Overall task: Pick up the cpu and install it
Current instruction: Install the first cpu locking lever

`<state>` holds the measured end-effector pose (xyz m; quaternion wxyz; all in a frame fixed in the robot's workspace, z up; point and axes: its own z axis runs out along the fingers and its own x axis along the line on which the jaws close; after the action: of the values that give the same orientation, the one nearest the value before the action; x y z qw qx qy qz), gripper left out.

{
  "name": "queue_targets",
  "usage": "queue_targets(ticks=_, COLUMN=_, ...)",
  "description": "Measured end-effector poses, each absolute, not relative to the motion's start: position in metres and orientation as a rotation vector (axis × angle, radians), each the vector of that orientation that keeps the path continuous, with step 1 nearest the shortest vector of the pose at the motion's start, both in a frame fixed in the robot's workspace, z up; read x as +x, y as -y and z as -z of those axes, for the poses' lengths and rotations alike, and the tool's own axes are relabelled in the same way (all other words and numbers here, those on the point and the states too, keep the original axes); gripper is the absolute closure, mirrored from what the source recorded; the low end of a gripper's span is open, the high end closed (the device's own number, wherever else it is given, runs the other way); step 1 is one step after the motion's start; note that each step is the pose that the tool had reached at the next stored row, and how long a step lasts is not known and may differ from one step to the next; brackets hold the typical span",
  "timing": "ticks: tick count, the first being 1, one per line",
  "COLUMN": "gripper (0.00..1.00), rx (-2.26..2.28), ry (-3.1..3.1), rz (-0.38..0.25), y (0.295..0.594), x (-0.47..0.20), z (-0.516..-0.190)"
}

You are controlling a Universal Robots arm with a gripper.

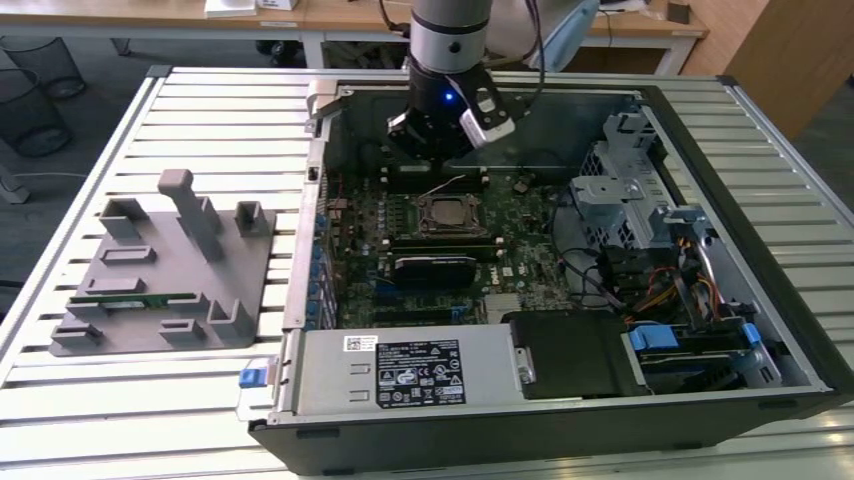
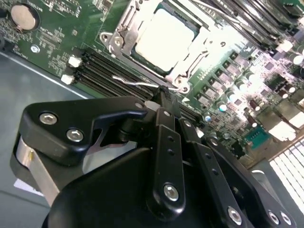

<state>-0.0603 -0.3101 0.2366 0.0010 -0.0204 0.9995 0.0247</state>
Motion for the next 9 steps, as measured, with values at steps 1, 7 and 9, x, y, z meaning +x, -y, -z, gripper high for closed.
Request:
queue_targets(ticks=1, gripper=0.89, rx=-0.064, ry=-3.138, rz=-0.077, y=0.31, x=-0.0598, z=-0.2361)
queue_targets(ticks=7, gripper=0.89, rx=-0.08, ry=-3.138, rz=-0.075, y=0.3084, x=-0.0555, z=-0.2331)
queue_targets(ticks=9, gripper=0.89, rx=-0.085, ry=-3.138, rz=-0.075, y=0.308, x=-0.0532, z=-0.2318)
